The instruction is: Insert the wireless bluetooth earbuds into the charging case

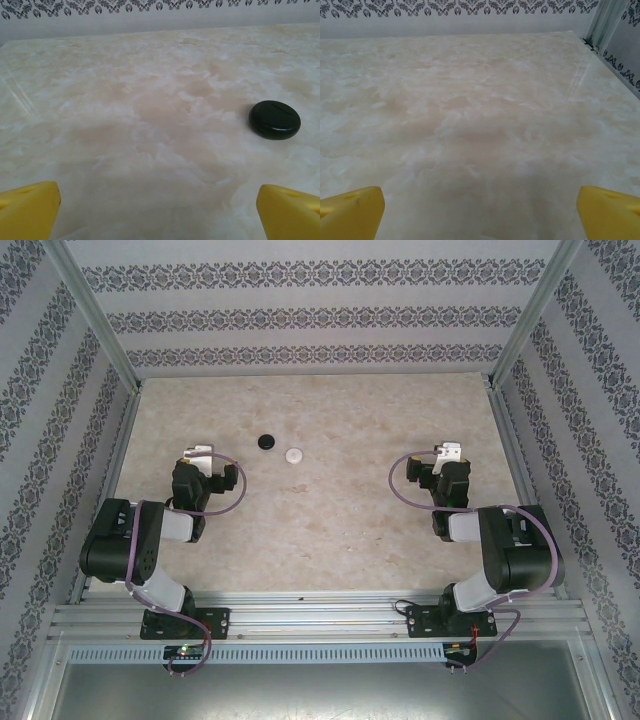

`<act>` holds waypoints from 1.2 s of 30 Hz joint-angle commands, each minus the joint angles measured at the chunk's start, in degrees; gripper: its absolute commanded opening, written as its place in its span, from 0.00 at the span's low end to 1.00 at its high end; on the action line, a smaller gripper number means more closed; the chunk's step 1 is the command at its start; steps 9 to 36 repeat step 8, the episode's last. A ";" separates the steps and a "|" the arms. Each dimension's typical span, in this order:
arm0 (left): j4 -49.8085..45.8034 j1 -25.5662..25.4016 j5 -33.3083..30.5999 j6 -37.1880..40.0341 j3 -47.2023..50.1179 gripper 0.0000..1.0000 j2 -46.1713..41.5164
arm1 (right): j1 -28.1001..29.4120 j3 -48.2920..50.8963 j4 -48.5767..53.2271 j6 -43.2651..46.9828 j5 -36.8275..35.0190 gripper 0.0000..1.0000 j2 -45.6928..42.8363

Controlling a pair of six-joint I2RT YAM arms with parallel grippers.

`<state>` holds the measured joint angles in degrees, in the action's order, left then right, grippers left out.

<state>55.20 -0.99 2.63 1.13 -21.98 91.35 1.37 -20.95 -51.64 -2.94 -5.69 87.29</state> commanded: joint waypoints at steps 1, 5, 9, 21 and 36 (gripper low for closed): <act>-0.72 0.82 0.74 0.46 0.36 1.00 -0.58 | 0.32 -0.75 -0.33 0.96 -0.57 0.98 -0.59; -0.75 0.82 0.71 0.46 0.31 1.00 -0.61 | 0.26 -1.02 0.05 0.81 -0.45 0.98 -0.53; -0.75 0.82 0.75 0.52 0.36 1.00 -0.62 | 0.39 -0.67 -0.35 1.01 -0.38 0.98 -0.73; -0.75 0.82 0.75 0.52 0.36 1.00 -0.62 | 0.39 -0.67 -0.35 1.01 -0.38 0.98 -0.73; -0.75 0.82 0.75 0.52 0.36 1.00 -0.62 | 0.39 -0.67 -0.35 1.01 -0.38 0.98 -0.73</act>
